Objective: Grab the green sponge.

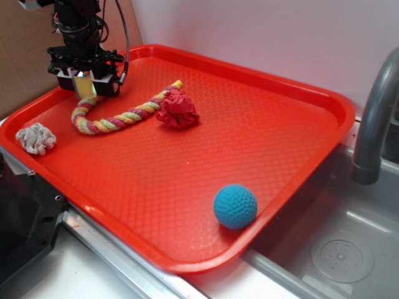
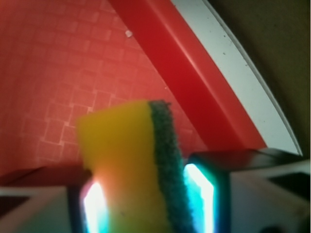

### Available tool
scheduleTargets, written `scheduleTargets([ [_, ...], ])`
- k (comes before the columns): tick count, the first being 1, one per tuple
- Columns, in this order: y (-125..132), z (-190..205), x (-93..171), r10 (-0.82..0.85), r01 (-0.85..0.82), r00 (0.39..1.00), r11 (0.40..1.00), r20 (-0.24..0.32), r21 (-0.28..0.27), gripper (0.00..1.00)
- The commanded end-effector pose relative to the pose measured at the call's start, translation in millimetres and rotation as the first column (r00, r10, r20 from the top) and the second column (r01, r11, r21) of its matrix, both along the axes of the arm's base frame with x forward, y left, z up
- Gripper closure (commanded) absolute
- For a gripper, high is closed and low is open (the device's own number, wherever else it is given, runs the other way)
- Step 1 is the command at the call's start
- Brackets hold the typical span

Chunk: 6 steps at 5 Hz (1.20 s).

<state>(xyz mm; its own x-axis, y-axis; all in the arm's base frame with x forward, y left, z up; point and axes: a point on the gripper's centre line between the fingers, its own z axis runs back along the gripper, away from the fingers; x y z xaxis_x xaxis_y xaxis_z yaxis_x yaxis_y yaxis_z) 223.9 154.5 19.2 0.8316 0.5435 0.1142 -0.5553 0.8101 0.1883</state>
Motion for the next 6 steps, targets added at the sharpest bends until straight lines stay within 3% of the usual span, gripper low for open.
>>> scheduleTargets([
  [1, 2, 4, -7, -0.035, 0.035, 0.999, 0.999, -0.012, 0.006, 1.00],
  [2, -3, 19, -8, -0.082, 0.082, 0.997, 0.996, -0.005, -0.026, 1.00],
  [3, -31, 68, -5, -0.180, 0.183, 0.983, 0.974, 0.035, -0.130, 1.00],
  [5, -108, 169, 2, -0.299, 0.313, 0.946, 0.942, 0.123, -0.120, 1.00],
  [6, -134, 213, -7, -0.384, 0.401, 0.913, 0.908, 0.140, -0.120, 1.00],
])
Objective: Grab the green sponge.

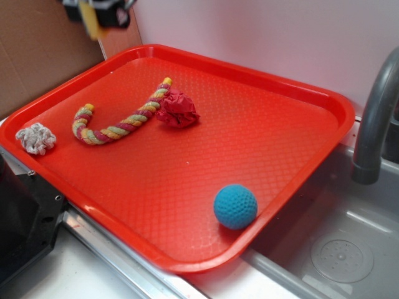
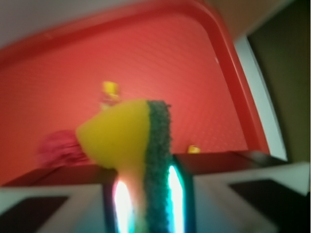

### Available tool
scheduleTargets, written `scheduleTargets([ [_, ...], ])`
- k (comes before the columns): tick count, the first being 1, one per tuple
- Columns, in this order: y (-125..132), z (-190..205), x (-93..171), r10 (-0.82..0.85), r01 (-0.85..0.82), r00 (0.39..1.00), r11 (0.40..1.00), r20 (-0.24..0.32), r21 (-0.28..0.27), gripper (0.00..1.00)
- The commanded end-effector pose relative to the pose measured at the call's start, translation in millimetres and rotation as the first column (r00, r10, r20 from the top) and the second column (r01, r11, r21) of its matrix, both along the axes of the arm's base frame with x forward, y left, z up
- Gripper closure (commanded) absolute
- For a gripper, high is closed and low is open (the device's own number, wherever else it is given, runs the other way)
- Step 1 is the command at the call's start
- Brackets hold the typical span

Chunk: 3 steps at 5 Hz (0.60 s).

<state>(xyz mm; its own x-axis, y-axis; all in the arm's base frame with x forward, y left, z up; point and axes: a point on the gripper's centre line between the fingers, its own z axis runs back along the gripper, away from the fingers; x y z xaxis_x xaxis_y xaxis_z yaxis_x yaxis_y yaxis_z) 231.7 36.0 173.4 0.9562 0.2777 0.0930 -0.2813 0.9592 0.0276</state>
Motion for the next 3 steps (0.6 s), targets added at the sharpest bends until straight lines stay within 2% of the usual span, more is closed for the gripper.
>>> scheduleTargets([
  [1, -22, 60, -22, -0.130, 0.131, 0.990, 0.991, 0.062, -0.013, 1.00],
  [2, -22, 46, -22, -0.134, 0.134, 0.990, 0.991, 0.031, 0.012, 1.00],
  [3, -21, 45, -23, -0.132, 0.132, 0.991, 0.991, 0.025, 0.010, 1.00],
])
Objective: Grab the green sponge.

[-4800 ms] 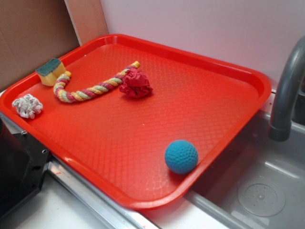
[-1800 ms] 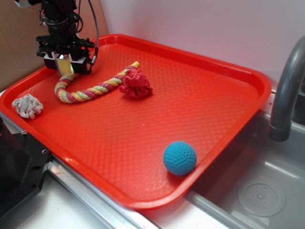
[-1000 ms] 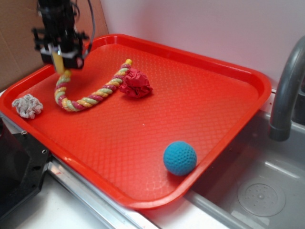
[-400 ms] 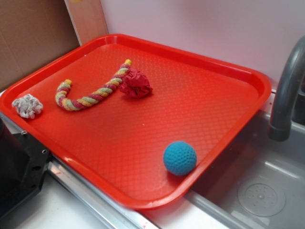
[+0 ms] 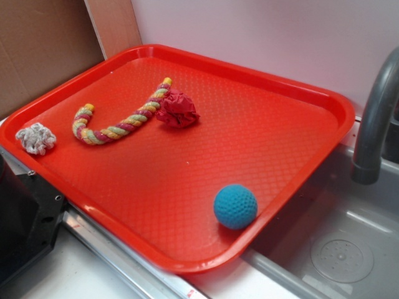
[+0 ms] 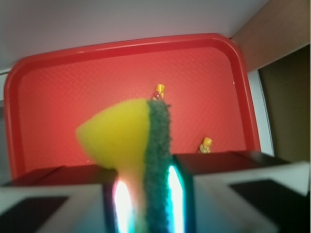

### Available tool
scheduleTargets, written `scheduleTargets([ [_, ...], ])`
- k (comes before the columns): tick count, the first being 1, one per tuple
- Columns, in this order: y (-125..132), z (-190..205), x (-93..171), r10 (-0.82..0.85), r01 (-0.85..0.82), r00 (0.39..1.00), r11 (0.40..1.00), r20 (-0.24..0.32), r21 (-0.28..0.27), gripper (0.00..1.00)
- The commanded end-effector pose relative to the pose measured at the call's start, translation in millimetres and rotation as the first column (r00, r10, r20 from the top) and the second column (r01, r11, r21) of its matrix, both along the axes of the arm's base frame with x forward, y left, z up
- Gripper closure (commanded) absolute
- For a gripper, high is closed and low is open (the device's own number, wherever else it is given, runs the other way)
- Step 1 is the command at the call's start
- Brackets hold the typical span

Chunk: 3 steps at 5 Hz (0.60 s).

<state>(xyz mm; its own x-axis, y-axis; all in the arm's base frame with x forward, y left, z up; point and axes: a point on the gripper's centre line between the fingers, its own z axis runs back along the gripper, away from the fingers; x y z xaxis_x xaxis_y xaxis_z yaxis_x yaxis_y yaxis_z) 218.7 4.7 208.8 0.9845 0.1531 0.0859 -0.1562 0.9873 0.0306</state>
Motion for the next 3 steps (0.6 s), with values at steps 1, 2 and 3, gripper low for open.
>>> scheduleTargets([
  [1, 9.2, 10.7, -11.9, -0.010, 0.009, 0.999, 1.000, 0.036, 0.001, 1.00],
  [2, 9.6, 12.1, -13.4, -0.006, 0.007, 0.999, 1.000, 0.044, -0.018, 1.00],
  [3, 8.7, 9.5, -11.2, -0.020, 0.021, 0.999, 1.000, 0.047, -0.010, 1.00],
])
